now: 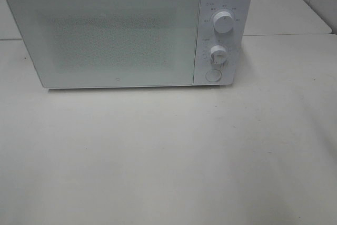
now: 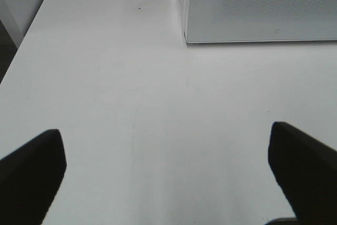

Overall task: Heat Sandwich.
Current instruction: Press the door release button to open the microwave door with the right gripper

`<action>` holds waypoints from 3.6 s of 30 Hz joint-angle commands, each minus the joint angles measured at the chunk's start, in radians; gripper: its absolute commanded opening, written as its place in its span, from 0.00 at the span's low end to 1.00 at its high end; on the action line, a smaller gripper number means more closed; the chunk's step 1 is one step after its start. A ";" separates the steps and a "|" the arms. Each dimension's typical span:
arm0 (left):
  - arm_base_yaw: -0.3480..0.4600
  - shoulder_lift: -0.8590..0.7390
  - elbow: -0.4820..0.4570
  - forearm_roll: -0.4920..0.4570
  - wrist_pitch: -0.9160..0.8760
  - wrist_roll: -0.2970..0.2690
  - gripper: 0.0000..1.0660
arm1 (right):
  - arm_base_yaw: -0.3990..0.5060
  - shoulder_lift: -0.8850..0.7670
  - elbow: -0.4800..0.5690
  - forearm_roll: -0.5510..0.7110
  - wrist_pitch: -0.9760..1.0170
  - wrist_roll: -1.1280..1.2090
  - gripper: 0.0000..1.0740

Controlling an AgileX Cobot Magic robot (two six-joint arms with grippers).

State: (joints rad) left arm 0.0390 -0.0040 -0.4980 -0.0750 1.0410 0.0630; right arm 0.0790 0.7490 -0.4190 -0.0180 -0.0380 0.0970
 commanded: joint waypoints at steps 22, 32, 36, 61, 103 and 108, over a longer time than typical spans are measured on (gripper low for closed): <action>-0.001 -0.025 0.003 -0.001 -0.002 -0.002 0.95 | -0.005 0.424 0.109 0.091 -0.630 -0.090 0.71; -0.001 -0.025 0.003 -0.001 -0.002 -0.002 0.95 | 0.169 0.569 0.178 0.300 -0.847 -0.214 0.71; -0.001 -0.025 0.003 -0.001 -0.002 -0.002 0.95 | 0.256 0.651 0.180 0.405 -0.930 -0.291 0.71; -0.001 -0.025 0.003 -0.001 -0.002 -0.002 0.95 | 0.708 0.996 0.044 0.762 -1.130 -0.315 0.71; -0.001 -0.025 0.003 -0.001 -0.002 -0.002 0.95 | 0.739 1.010 0.032 0.792 -1.123 1.041 0.65; -0.001 -0.025 0.003 -0.001 -0.002 -0.002 0.95 | 0.739 1.010 0.032 0.793 -1.122 1.132 0.48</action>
State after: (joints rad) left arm 0.0390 -0.0040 -0.4980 -0.0750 1.0410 0.0630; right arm 0.8150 1.7580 -0.3780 0.7850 -1.1580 1.2090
